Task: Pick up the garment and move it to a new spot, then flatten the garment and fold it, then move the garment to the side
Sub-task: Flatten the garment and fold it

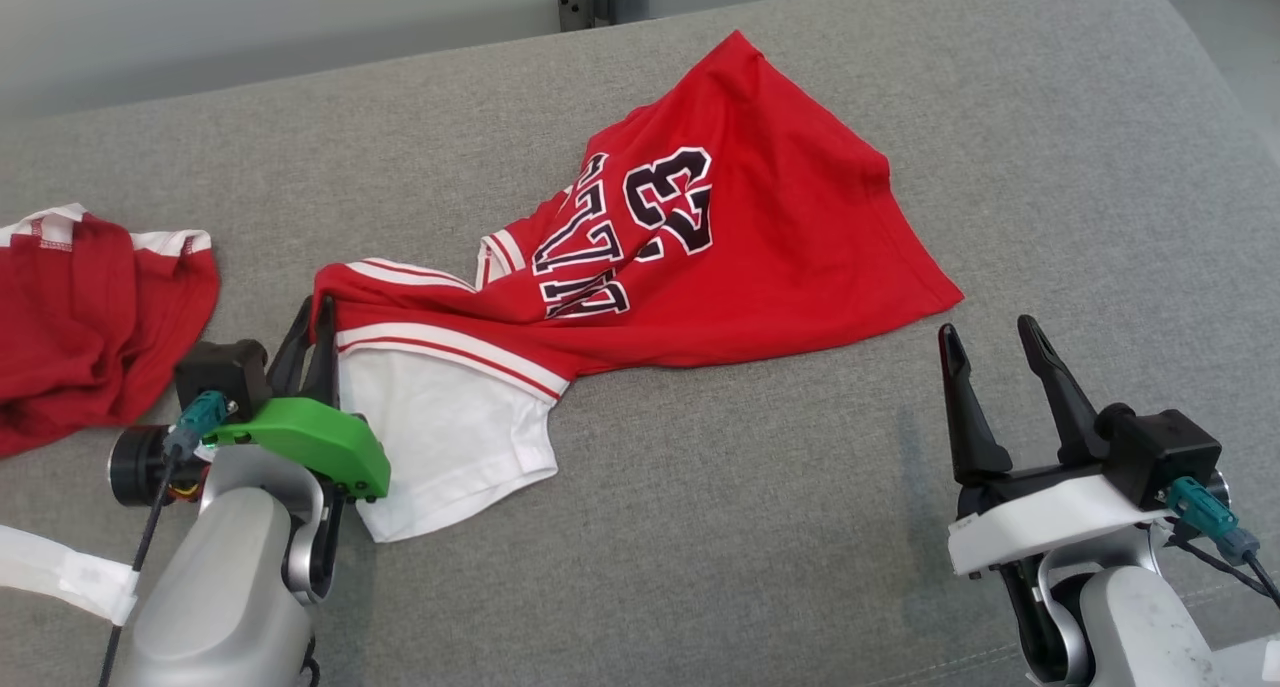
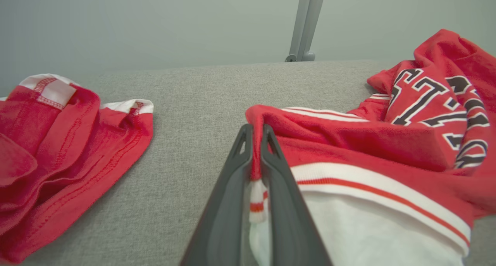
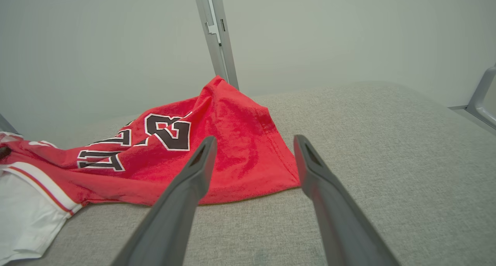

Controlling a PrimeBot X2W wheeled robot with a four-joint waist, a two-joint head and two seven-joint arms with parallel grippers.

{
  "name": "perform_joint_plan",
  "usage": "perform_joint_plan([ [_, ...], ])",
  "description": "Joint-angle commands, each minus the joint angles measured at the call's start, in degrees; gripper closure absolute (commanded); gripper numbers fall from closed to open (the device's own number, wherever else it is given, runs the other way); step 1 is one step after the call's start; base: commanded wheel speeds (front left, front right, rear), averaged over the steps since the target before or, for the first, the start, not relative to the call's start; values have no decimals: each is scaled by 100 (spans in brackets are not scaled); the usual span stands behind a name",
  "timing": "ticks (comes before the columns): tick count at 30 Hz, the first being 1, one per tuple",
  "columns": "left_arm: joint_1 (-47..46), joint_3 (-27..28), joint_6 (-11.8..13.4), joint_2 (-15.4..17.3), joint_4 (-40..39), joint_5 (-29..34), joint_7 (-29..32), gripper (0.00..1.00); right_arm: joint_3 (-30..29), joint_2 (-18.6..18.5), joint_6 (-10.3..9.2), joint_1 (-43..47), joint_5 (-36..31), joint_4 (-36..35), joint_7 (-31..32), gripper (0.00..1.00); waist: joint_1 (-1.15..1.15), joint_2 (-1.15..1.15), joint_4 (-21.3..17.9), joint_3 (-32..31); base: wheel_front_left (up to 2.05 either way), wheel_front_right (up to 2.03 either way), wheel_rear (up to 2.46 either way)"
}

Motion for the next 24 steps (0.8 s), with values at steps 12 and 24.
perform_joint_plan([
  [12, -640, 40, -131, 51, 695, 193, -95, 54, 7, -1, -4, -175, 106, 470, -187, 0, 0, 0, -153, 130, 0, 0, 0],
  [24, 209, 668, -318, -331, -484, 454, -94, 0, -109, -4, -4, -85, 260, 751, -287, 0, 0, 0, 223, -293, 0, 0, 0],
])
